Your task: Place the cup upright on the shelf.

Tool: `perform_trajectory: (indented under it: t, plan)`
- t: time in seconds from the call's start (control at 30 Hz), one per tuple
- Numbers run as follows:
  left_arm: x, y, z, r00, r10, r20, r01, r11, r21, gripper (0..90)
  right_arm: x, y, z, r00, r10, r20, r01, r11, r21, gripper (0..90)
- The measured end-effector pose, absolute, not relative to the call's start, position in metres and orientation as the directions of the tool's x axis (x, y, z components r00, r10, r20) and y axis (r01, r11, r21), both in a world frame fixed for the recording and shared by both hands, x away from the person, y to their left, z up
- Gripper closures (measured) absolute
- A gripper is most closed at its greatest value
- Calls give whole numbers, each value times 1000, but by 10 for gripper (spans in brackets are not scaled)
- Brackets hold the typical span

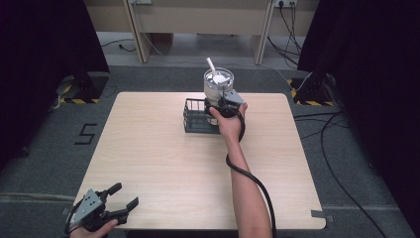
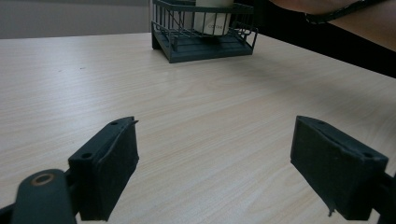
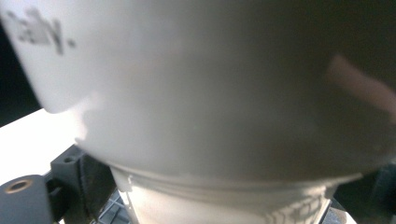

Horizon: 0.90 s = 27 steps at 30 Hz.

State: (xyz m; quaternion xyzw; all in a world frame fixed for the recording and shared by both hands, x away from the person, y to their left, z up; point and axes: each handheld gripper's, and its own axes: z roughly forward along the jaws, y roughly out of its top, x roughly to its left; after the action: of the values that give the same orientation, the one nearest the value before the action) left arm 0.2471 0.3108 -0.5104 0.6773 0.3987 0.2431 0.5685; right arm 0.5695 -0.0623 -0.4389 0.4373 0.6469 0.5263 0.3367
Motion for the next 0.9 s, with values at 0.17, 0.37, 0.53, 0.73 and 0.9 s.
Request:
perform_trajectory:
  t: [0.17, 0.37, 0.53, 0.73, 0.9]
  plan:
    - [247, 311, -510, 564, 817, -121, 261, -37, 965, 145, 570, -61, -440, -373, 927, 38, 223, 50, 973, 41]
    - [248, 310, -510, 567, 815, -120, 261, -39, 965, 145, 567, -60, -441, -373, 927, 35, 215, 50, 975, 64]
    - [247, 310, -510, 568, 815, -117, 258, -41, 965, 145, 562, -60, -448, -354, 934, 56, 216, 23, 976, 63]
    - [247, 310, -510, 568, 815, -115, 257, -43, 965, 145, 555, -59, -450, -337, 940, 51, 202, 19, 979, 87]
    - [247, 310, -510, 570, 814, -109, 255, -49, 966, 145, 549, -60, -447, -339, 940, 33, 194, 36, 980, 89]
